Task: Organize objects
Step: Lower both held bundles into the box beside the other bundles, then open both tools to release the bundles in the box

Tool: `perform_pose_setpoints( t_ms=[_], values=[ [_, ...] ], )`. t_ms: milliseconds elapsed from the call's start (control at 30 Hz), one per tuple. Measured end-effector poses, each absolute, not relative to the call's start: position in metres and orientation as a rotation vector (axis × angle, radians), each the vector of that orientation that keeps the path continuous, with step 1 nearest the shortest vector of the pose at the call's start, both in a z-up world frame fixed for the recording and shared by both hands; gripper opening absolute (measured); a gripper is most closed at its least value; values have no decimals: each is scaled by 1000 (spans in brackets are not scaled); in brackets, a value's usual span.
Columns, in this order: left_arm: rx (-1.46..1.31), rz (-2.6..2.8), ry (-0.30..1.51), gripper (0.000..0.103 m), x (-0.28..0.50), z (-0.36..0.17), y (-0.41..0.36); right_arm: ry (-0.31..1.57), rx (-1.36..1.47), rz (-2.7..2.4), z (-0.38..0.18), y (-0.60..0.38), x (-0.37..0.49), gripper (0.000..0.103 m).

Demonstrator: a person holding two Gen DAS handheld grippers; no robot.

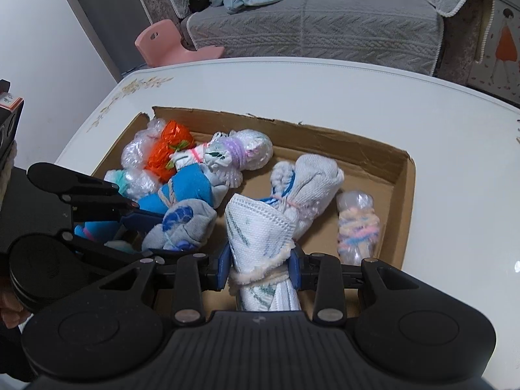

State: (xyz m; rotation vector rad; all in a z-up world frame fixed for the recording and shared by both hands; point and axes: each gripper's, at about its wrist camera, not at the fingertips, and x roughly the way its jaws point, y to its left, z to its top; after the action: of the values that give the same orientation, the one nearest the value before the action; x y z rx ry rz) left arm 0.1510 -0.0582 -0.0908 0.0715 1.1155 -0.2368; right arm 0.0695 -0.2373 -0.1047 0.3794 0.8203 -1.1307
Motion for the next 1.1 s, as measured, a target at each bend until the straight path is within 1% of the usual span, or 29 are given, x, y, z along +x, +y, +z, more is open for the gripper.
perform_pose_setpoints(
  t_ms=[367, 933, 1033, 1100],
  values=[
    [5, -232, 1135, 45, 153, -95, -49, 839, 416, -1164, -108, -242, 70, 33],
    [48, -229, 1126, 46, 150, -94, -55, 823, 445, -1215, -109, -241, 75, 34],
    [50, -227, 1127, 47, 150, -94, -56, 821, 449, -1231, -107, -242, 76, 34],
    [51, -230, 1131, 50, 151, -95, -56, 818, 453, -1249, -108, -241, 77, 34]
  ],
)
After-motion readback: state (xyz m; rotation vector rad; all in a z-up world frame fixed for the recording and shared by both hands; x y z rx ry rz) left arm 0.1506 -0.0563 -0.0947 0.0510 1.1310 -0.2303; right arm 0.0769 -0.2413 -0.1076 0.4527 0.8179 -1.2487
